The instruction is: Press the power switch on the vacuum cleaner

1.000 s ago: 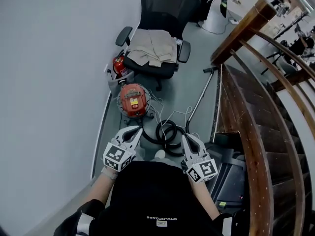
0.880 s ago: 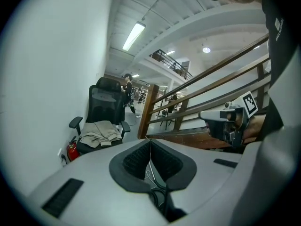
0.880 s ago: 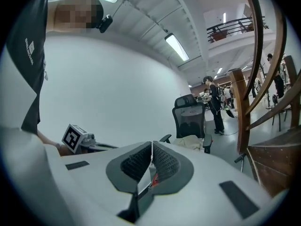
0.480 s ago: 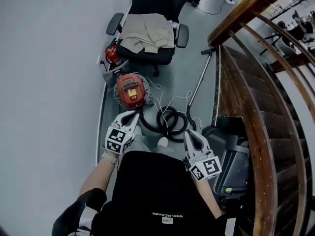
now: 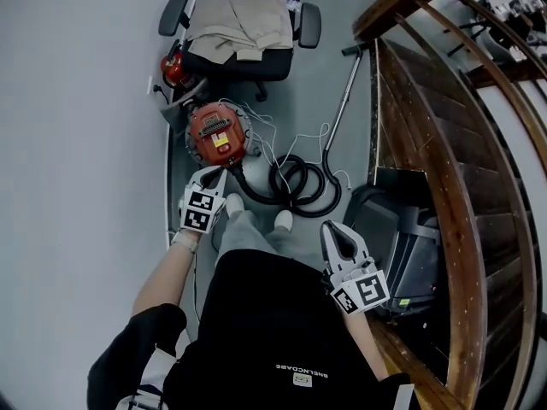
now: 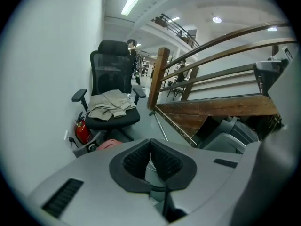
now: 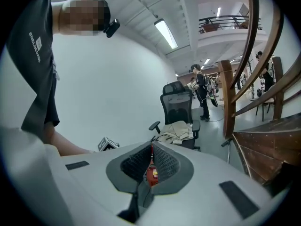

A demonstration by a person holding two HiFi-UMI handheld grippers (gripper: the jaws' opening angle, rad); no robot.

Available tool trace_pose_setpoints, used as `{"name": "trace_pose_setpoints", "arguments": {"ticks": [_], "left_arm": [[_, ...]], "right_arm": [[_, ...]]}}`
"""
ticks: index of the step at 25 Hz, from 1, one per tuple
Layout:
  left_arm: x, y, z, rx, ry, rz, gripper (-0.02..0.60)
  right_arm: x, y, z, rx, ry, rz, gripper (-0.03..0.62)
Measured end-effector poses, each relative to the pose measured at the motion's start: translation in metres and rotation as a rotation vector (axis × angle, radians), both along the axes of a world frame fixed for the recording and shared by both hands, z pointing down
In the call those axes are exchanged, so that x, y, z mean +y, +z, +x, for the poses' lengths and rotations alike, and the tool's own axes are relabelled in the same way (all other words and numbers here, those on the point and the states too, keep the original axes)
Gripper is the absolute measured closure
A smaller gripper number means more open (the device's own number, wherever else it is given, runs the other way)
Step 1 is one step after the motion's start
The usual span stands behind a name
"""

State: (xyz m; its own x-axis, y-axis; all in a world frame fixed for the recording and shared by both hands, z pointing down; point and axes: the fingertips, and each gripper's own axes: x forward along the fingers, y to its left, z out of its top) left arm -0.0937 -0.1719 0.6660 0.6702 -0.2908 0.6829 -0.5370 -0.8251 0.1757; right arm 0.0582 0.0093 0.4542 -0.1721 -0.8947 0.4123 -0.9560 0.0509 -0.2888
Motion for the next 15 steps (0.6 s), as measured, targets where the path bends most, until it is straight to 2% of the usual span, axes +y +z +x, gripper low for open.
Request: {"name": "trace_pose_setpoints", "arguments": {"ticks": [7, 15], "left_arm": [[-0.028, 0.096, -0.005, -0.108, -0.008, -0.09, 0.566], [-0.053, 0.19, -0.001, -0.189, 0.015, -0.124, 0.566]], "right_arm": [[-0.015, 0.015, -0.009, -0.001, 0.005, -0.052, 0.565], [-0.024, 0.032, -0.012, -0.04, 0.037, -0.105, 0.565]]}}
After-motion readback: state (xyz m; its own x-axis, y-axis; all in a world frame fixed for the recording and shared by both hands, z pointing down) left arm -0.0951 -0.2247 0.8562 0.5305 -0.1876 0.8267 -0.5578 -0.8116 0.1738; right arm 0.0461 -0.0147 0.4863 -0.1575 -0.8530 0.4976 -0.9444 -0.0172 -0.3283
